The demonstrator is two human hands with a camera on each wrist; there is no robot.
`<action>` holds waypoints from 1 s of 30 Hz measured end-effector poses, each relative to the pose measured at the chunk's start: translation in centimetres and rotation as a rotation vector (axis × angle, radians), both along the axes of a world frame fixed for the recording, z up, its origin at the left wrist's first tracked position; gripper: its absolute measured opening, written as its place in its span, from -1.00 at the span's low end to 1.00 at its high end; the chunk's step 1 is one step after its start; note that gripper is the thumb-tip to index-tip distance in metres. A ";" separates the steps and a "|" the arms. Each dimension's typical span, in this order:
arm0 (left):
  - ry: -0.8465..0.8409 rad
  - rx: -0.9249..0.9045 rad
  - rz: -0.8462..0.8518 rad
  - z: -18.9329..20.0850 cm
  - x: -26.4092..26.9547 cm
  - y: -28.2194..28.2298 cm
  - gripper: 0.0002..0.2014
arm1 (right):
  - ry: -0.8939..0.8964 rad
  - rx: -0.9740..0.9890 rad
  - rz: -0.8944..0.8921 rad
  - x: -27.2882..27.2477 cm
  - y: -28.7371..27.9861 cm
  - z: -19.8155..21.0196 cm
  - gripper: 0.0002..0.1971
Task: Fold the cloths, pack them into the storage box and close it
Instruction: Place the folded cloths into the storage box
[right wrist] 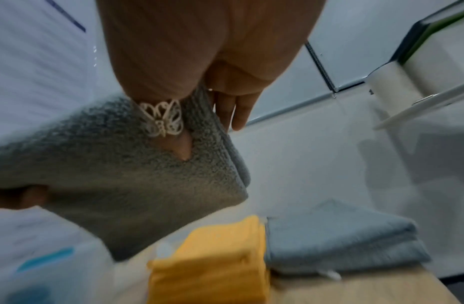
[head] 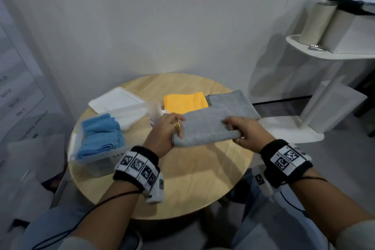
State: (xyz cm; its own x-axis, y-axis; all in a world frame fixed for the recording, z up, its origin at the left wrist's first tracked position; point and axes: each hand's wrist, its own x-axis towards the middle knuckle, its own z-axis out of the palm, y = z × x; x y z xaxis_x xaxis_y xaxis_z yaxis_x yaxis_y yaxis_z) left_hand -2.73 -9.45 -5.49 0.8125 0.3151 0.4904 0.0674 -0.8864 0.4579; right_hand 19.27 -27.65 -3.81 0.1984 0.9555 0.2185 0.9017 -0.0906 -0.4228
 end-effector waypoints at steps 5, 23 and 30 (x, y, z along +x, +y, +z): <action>0.528 -0.363 -0.033 -8.2 -4.7 -3.3 -0.78 | 0.068 -0.597 0.063 -4.2 -2.5 -7.4 -0.76; 0.663 -0.357 0.627 -10.3 -2.6 -5.2 -0.63 | 0.344 -0.591 -0.559 -6.2 0.6 -11.4 -0.63; 0.608 -0.353 0.768 -10.5 -1.1 -6.5 -0.71 | 0.284 -0.295 -0.610 -7.0 0.8 -11.3 -0.73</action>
